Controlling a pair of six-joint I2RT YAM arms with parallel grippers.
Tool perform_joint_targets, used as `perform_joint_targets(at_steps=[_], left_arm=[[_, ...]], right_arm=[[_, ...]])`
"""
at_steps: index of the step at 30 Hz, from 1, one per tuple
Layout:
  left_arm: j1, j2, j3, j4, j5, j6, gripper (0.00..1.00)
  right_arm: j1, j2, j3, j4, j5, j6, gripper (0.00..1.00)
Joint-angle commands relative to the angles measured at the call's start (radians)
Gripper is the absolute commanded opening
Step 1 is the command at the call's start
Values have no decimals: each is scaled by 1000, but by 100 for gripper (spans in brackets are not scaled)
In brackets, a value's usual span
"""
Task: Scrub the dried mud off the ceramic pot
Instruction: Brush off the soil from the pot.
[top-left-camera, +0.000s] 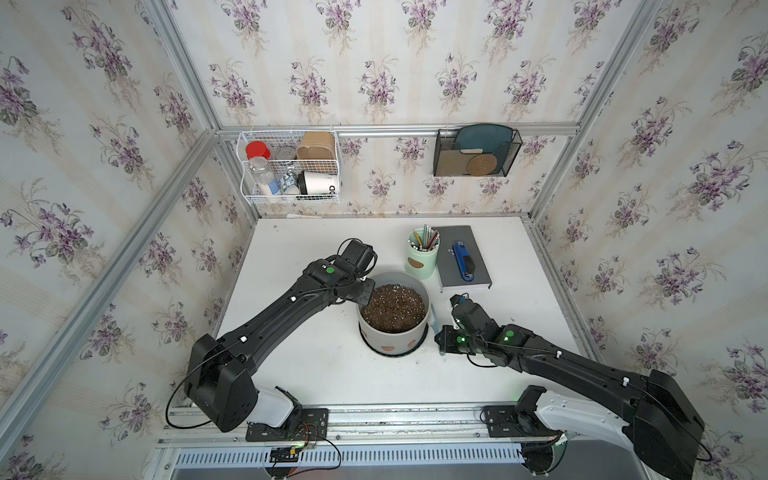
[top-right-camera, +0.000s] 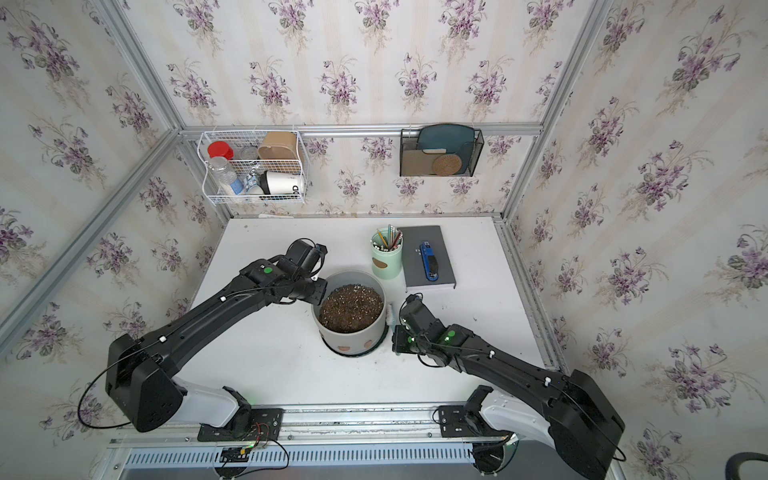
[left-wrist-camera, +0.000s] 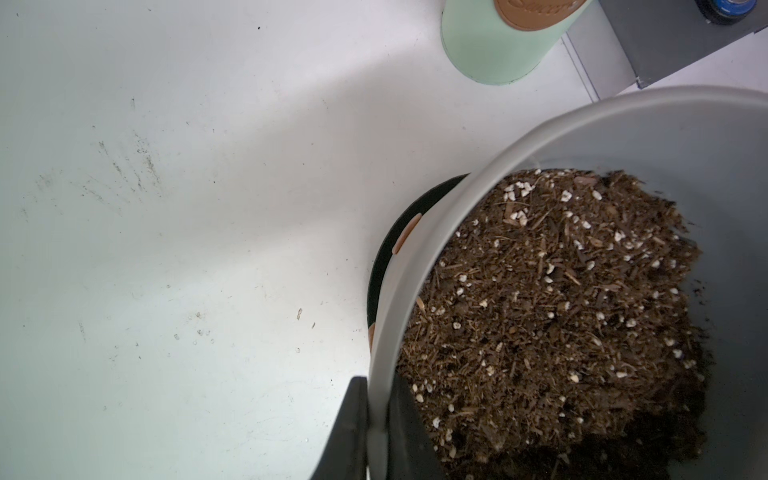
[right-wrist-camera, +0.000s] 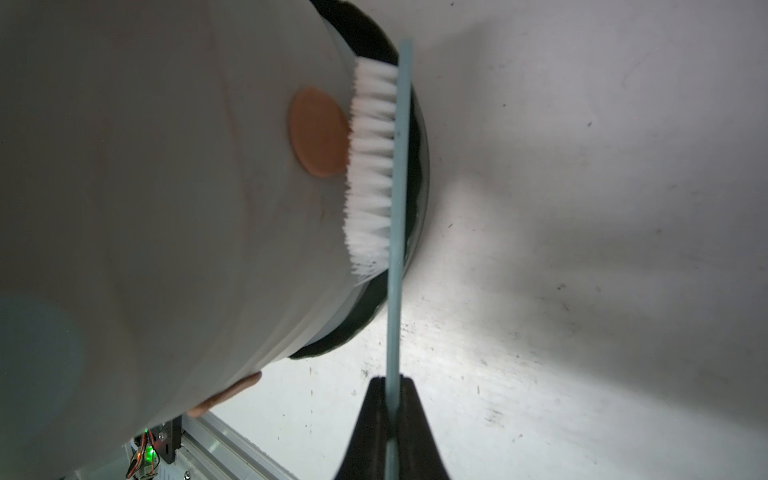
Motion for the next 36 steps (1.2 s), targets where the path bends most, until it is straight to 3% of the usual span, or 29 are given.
perform_joint_targets(at_steps=[1, 10, 27, 36], left_arm=[[4, 10, -5, -95, -42, 3, 0], [5, 9, -9, -95, -49, 13, 0], [5, 5, -17, -105, -72, 20, 0], [5, -8, -34, -115, -104, 9, 0]], right_arm=[[1, -6, 6, 12, -22, -16, 0], [-5, -92, 8, 41, -48, -5, 0], [-80, -240, -33, -134, 38, -32, 0], [-96, -238, -48, -214, 98, -32, 0]])
